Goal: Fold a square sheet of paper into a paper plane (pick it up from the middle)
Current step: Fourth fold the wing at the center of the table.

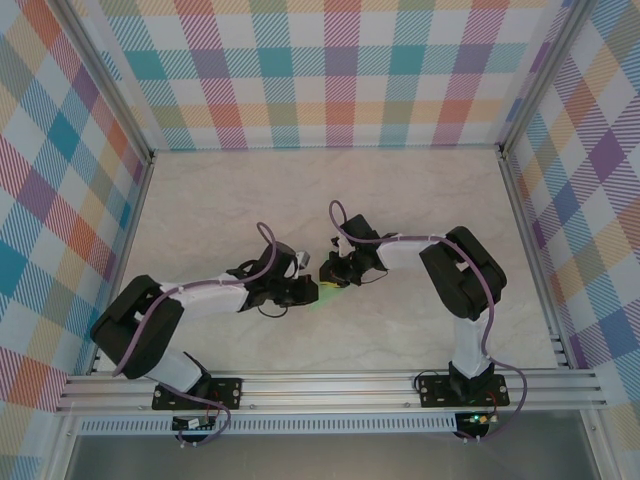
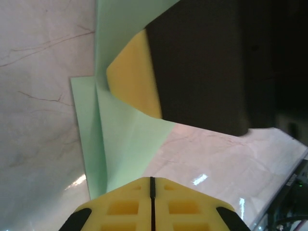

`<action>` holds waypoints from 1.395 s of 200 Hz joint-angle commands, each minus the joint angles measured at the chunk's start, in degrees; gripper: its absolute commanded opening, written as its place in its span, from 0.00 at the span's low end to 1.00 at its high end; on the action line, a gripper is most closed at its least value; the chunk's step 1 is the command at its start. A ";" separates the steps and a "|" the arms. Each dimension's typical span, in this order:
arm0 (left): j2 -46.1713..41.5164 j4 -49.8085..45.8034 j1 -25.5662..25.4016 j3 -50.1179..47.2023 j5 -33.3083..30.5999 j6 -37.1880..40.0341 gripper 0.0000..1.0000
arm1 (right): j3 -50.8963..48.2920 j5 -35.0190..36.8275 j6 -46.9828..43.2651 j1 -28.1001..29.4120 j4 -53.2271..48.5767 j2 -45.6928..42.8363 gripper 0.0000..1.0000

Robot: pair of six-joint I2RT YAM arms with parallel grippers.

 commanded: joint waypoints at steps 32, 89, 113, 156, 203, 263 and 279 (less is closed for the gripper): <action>5.68 3.10 1.23 2.06 0.69 2.10 0.06 | 0.51 2.52 -1.65 -0.43 -2.32 2.38 0.14; 8.32 3.28 1.23 -0.83 -1.07 1.63 0.03 | 1.41 2.73 -2.75 -0.52 -3.73 0.78 0.16; 7.70 2.98 1.23 -2.97 -2.94 0.76 0.02 | 2.68 3.05 -4.11 -1.59 -5.17 -1.65 0.17; 7.16 4.22 1.23 -4.83 -4.30 -1.04 0.00 | 2.11 5.78 -6.10 -5.41 -7.91 -10.41 0.21; 7.24 4.55 1.24 -4.52 -4.00 -1.25 0.00 | -4.33 0.53 -3.56 -5.49 -2.14 -14.66 0.17; 7.71 4.07 1.24 -3.61 -3.67 -1.01 0.00 | -3.66 -2.78 -1.41 -0.66 2.39 -8.70 0.14; 7.94 3.99 1.24 -3.57 -3.58 -0.97 0.00 | -2.56 -2.74 -1.05 -0.27 2.18 -6.77 0.14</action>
